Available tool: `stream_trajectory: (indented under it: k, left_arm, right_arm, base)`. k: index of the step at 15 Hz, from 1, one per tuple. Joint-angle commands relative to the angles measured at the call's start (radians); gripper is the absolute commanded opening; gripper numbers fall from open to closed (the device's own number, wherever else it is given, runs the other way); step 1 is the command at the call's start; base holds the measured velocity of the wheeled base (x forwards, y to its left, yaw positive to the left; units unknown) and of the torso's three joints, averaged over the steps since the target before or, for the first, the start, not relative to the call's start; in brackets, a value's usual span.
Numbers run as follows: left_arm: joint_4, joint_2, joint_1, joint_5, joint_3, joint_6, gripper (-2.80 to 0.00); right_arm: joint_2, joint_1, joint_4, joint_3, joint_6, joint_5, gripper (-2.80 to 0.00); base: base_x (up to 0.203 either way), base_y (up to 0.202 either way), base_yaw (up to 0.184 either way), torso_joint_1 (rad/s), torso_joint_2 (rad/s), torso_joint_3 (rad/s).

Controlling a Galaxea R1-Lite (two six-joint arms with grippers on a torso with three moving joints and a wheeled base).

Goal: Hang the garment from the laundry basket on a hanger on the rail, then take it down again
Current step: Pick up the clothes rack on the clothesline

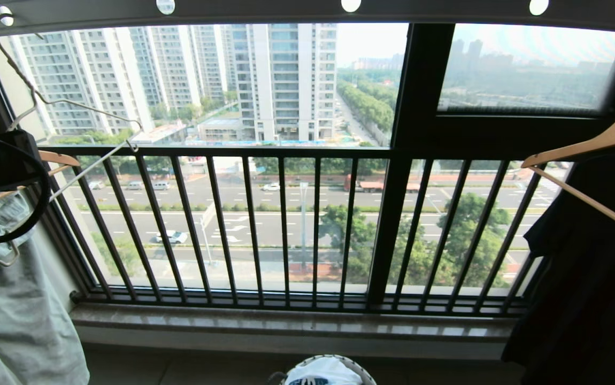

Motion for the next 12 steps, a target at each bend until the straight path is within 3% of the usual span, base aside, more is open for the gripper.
stream_trajectory:
  k: [1, 12]
  left_arm:
    - [0.004, -0.006, 0.000, 0.002, 0.002, -0.002, -2.80]
    - [-0.021, -0.026, 0.000, 0.003, -0.004, 0.004, -2.80]
  right_arm:
    - [0.001, 0.000, 0.000, 0.000, 0.000, 0.000, -2.80]
    - [0.001, 0.000, 0.000, 0.000, -0.001, 0.000, -2.80]
  base:
    - [0.000, 0.000, 0.000, 0.000, 0.00, 0.000]
    - [0.000, 0.000, 0.000, 0.000, 0.00, 0.000]
